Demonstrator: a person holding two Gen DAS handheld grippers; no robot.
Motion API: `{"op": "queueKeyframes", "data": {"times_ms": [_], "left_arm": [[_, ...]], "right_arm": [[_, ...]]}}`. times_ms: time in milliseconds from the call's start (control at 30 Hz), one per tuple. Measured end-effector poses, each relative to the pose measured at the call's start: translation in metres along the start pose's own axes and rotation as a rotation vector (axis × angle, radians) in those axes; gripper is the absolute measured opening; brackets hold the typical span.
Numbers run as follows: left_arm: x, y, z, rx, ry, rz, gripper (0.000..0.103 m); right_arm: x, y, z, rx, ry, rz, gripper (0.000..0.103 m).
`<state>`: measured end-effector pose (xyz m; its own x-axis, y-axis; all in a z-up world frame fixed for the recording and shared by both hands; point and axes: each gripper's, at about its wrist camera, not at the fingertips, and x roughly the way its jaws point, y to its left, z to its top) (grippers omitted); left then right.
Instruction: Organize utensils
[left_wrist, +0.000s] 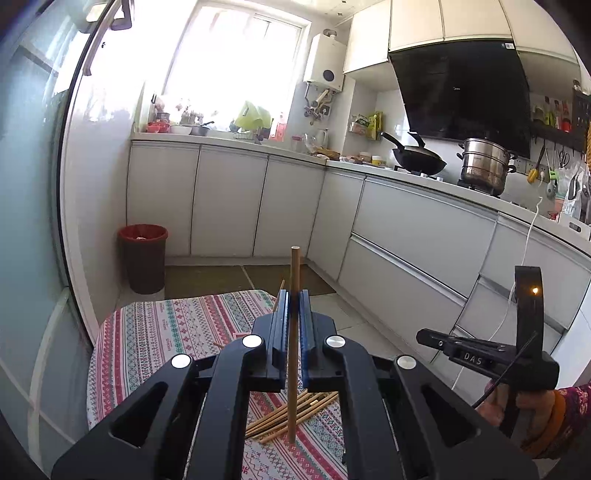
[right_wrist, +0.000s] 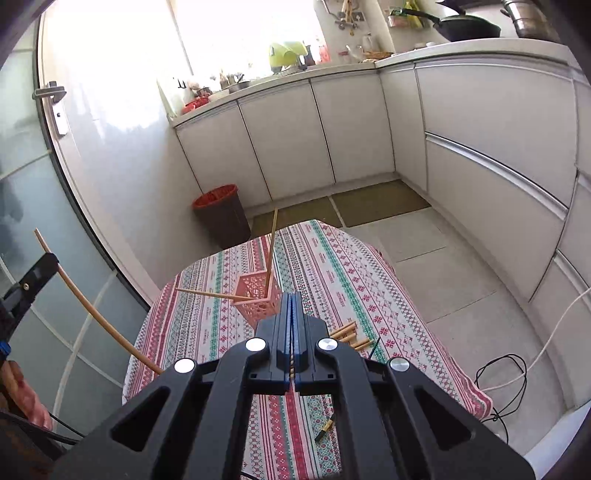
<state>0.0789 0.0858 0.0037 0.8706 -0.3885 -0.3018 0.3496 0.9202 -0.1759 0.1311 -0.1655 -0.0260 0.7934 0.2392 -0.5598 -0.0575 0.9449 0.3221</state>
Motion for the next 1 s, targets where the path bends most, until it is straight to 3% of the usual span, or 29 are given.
{"op": "queueKeyframes", "data": {"times_ms": [67,100,133,200,333,433,600,633,667,833,1000], "left_arm": [[0.002,-0.005,0.002,0.009,0.000,-0.013,0.004],[0.004,-0.007,0.001,0.015,0.002,-0.021,0.004],[0.005,-0.009,0.001,0.017,0.003,-0.027,0.004],[0.008,-0.012,-0.002,0.015,0.004,-0.043,0.004],[0.013,-0.013,-0.006,0.015,0.001,-0.062,0.004],[0.014,-0.010,-0.005,0.023,-0.003,-0.069,0.004],[0.017,0.000,-0.005,0.027,-0.010,-0.068,0.004],[0.017,0.002,-0.005,0.024,-0.011,-0.069,0.004],[0.018,0.004,-0.006,0.021,-0.013,-0.068,0.004],[0.025,0.011,-0.008,-0.001,-0.004,-0.069,0.004],[0.024,0.008,-0.006,0.001,-0.012,-0.067,0.004]], "right_arm": [[0.006,-0.011,0.006,0.027,0.063,-0.003,0.001],[0.020,-0.019,0.006,0.041,0.140,-0.026,0.006],[0.040,-0.028,0.003,0.056,0.238,-0.039,0.030],[0.088,-0.058,-0.013,0.152,0.411,-0.063,0.055],[0.176,-0.102,-0.045,0.258,0.598,-0.212,0.047],[0.218,-0.116,-0.060,0.305,0.651,-0.268,0.040],[0.260,-0.115,-0.068,0.249,0.710,-0.368,0.034],[0.264,-0.113,-0.068,0.231,0.698,-0.389,0.017],[0.268,-0.111,-0.067,0.211,0.694,-0.396,0.008],[0.269,-0.115,-0.069,0.232,0.648,-0.388,0.004],[0.221,-0.105,-0.056,0.218,0.509,-0.287,0.004]]}}
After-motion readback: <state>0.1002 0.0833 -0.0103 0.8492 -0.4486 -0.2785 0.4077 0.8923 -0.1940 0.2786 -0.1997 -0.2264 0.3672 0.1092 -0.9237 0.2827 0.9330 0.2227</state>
